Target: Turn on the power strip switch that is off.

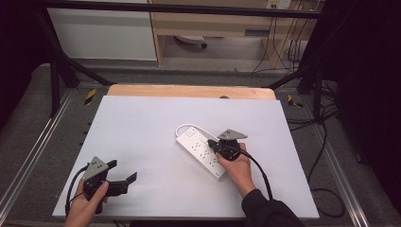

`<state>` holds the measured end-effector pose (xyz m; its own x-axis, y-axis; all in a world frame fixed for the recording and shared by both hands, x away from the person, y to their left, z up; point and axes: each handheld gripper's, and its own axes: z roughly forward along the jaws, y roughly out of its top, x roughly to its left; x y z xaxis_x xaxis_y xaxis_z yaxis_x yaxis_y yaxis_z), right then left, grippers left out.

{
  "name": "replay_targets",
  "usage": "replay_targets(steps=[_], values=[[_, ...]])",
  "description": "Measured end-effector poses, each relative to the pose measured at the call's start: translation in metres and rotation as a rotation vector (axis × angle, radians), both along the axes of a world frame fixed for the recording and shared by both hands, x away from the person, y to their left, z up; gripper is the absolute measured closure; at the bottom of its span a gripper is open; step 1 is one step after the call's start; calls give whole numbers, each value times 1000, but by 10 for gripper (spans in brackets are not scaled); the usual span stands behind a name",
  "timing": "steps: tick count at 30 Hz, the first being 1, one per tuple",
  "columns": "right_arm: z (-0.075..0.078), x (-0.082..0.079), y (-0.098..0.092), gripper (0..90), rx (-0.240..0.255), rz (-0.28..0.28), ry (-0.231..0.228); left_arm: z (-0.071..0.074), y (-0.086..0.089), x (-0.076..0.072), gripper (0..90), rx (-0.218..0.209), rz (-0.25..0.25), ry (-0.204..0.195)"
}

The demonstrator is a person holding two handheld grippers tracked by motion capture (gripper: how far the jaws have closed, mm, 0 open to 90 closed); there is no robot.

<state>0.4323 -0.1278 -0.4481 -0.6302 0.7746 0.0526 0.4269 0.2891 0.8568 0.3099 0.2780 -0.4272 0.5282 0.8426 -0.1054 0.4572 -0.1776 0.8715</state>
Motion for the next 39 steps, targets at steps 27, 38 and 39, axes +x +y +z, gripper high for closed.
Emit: replay_targets(steps=[27, 38, 39], values=[[-1, 1, 1, 900, -6, -2, 16, 0, 0, 0, 66, -2, -1, 1], [-1, 2, 0, 900, -2, -13, 23, 0, 1, 0, 66, -3, 1, 2], [-1, 2, 0, 900, 0, -16, 24, 0, 0, 0, 66, -3, 1, 2]])
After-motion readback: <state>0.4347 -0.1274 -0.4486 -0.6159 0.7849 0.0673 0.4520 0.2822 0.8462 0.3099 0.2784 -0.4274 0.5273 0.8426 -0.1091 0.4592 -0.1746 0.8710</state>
